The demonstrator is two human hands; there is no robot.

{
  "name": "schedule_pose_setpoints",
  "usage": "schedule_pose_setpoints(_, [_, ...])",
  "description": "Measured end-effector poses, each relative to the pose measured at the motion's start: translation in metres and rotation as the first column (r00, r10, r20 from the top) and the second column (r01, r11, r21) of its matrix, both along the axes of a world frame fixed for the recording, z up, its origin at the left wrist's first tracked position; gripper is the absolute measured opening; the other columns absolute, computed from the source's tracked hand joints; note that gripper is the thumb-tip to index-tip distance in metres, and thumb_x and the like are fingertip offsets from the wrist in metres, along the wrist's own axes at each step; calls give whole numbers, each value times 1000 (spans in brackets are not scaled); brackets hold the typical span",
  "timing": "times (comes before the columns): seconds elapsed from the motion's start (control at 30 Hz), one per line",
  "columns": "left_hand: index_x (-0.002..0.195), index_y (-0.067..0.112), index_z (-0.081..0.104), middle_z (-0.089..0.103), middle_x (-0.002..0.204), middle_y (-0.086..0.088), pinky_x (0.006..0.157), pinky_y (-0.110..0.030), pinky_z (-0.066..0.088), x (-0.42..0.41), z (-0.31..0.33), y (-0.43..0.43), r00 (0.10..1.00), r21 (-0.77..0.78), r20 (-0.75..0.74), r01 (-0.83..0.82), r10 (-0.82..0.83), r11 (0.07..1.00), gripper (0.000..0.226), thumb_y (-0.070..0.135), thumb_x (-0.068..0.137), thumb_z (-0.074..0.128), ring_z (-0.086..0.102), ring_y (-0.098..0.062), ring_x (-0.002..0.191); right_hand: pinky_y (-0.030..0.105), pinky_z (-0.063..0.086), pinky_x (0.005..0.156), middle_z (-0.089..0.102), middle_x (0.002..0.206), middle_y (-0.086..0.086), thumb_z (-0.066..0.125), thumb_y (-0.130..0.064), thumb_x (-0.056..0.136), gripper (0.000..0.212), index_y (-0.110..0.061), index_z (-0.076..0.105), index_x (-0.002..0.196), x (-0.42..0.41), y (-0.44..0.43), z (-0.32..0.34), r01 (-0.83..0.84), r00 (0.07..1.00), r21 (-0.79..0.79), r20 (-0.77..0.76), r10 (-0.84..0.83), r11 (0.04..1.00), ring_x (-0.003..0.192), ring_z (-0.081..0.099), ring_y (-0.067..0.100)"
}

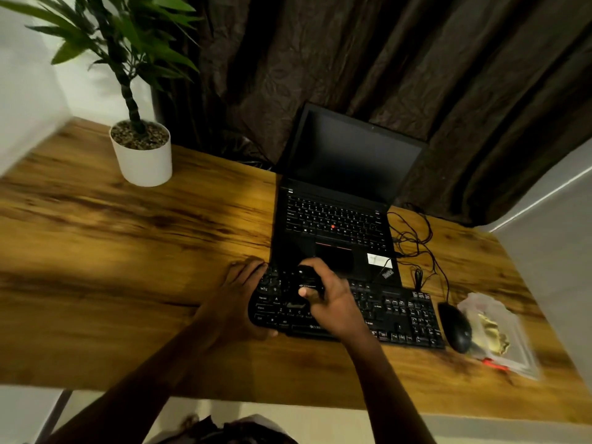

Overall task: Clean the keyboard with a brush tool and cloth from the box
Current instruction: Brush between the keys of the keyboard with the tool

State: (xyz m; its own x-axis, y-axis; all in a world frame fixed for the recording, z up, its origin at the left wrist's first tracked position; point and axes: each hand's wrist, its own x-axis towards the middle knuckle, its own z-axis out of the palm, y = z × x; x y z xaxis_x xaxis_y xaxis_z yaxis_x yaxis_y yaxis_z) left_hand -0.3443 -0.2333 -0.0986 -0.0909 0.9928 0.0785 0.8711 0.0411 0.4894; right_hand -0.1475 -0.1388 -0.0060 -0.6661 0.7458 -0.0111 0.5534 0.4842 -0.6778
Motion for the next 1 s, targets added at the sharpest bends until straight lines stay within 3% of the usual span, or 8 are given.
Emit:
schedule_pose_setpoints(0.2, [156,13,17,20,160,2,122,-45,17,0,-1,1,1000,-39,19,-15,15,999,139,89,49,64,14,-25,147,46,58,81,62,113,-4,64,-13,81,67,-59,42,124,21,14,-1,70,981,37,179,-76,997,103,61,24])
schedule_pose_setpoints(0.33, [154,14,20,23,158,3,121,-47,20,-1,-5,1,1000,-24,-6,3,-3,1000,137,92,49,60,17,-22,146,47,60,77,61,111,-3,62,-11,81,66,-59,43,122,1,1,-2,41,990,1,134,-41,999,103,61,23])
schedule_pose_setpoints(0.53, [153,15,21,25,156,2,119,-48,22,-1,-4,1,1000,-14,-15,13,-13,1000,133,92,51,58,20,-24,145,41,60,80,65,104,-11,64,-8,86,51,-45,50,118,-16,-10,-1,1,1000,3,22,-1,1000,98,64,12])
schedule_pose_setpoints(0.67, [154,16,18,22,157,4,120,-47,21,-2,-6,1,1000,-25,18,8,-8,1000,136,94,50,59,17,-23,147,46,57,83,62,116,-10,63,-16,85,57,-53,45,124,2,3,2,8,989,38,145,-13,999,105,58,22])
schedule_pose_setpoints(0.77, [155,17,16,19,159,5,121,-47,19,-2,-7,0,1000,-21,22,8,-7,1000,136,92,51,59,13,-21,148,41,51,90,60,119,-7,63,-14,88,56,-48,44,127,-1,1,7,14,975,64,220,-28,998,109,50,18])
schedule_pose_setpoints(0.87, [154,18,16,22,157,3,122,-45,18,0,-1,-2,999,-4,41,4,-4,1000,132,87,52,62,16,-23,145,41,57,84,64,108,-6,62,-10,83,55,-46,47,122,-18,-9,7,-15,992,32,123,11,999,101,60,17])
schedule_pose_setpoints(1.0, [147,16,20,34,152,-4,122,-42,16,1,-1,-1,1000,56,8,25,-26,998,125,84,52,63,21,-21,142,26,59,74,67,100,-10,62,-8,87,45,-40,53,116,-30,-19,5,-18,1000,-36,-12,17,999,93,66,3])
